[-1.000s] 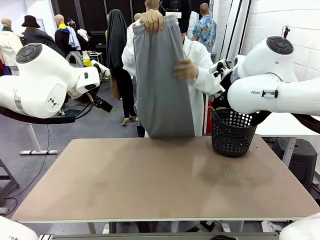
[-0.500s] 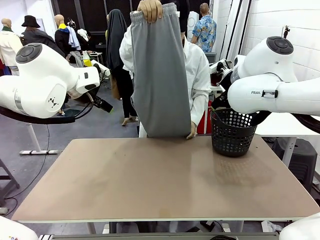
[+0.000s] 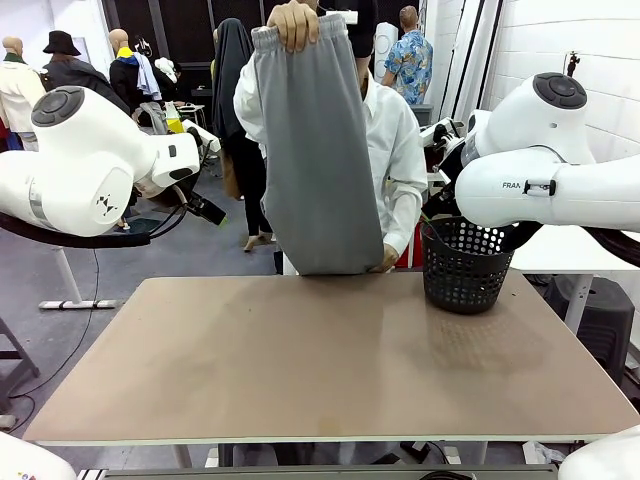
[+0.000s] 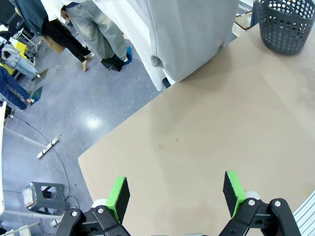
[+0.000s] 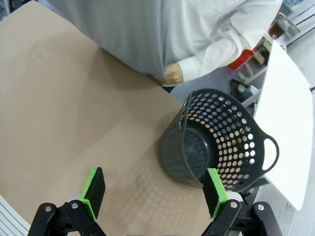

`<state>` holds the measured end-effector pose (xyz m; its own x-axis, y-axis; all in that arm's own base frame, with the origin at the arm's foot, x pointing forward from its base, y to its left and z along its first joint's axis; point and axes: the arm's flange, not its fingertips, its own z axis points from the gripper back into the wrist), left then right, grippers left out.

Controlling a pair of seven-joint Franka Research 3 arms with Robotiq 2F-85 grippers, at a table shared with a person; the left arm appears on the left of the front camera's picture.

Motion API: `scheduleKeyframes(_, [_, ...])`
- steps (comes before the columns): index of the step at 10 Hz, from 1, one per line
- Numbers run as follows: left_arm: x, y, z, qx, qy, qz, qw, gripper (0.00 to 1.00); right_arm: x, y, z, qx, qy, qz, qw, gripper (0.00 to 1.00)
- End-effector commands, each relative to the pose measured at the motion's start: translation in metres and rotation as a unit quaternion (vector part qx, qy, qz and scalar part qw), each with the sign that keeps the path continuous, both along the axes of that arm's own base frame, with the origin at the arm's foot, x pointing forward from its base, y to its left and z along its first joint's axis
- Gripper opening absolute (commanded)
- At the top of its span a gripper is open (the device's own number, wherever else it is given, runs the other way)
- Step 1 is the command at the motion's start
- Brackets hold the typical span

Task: Fold the training pants.
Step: Grab both ends of the Training pants handed by a person.

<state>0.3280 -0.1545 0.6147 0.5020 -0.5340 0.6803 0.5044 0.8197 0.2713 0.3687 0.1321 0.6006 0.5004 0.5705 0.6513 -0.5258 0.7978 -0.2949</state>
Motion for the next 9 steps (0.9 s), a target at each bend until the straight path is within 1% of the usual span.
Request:
scheduleKeyframes(1, [0.0001,0.0007,-0.0001,0.003,-0.001,-0.001,1.0,1.0,-0.0001,0.0003,0.0007,0.0,-0.001,0.001,1.0,1.0])
scheduleKeyframes(9, [0.0001,0.0007,-0.0001,0.003,-0.001,-0.001,1.0,1.0,-0.0001,0.0003,0.0007,0.0,-0.001,0.001,1.0,1.0])
